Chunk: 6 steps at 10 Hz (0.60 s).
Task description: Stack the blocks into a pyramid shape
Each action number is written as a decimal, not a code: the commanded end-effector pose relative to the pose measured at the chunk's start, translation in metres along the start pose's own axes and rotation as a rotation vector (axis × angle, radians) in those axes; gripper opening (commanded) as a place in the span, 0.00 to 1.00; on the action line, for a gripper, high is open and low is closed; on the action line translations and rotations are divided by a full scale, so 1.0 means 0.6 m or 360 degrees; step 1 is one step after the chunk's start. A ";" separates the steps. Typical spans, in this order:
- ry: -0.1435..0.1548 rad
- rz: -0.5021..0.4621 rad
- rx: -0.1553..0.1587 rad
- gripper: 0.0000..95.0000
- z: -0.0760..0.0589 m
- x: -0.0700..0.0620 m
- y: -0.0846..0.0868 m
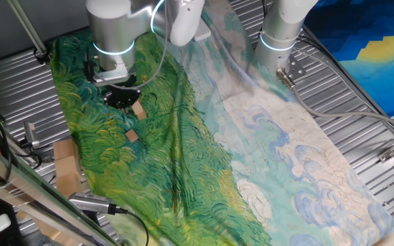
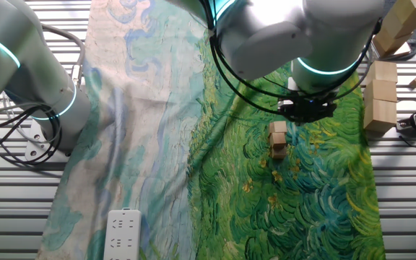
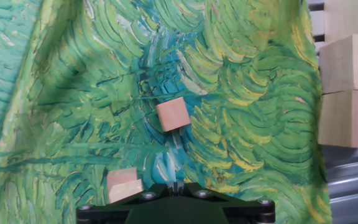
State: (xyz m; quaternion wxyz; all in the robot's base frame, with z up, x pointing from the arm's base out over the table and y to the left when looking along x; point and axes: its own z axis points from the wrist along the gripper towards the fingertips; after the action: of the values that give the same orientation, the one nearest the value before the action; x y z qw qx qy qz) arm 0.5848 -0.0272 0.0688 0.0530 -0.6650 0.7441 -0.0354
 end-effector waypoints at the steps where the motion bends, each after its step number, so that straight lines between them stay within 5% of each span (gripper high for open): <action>1: -0.0005 0.0009 -0.0002 0.00 -0.002 0.001 0.002; 6: -0.0030 0.0038 -0.0009 0.00 0.010 0.009 0.020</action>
State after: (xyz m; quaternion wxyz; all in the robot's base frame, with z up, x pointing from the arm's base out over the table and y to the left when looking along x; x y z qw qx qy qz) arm 0.5733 -0.0314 0.0610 0.0588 -0.6565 0.7515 -0.0271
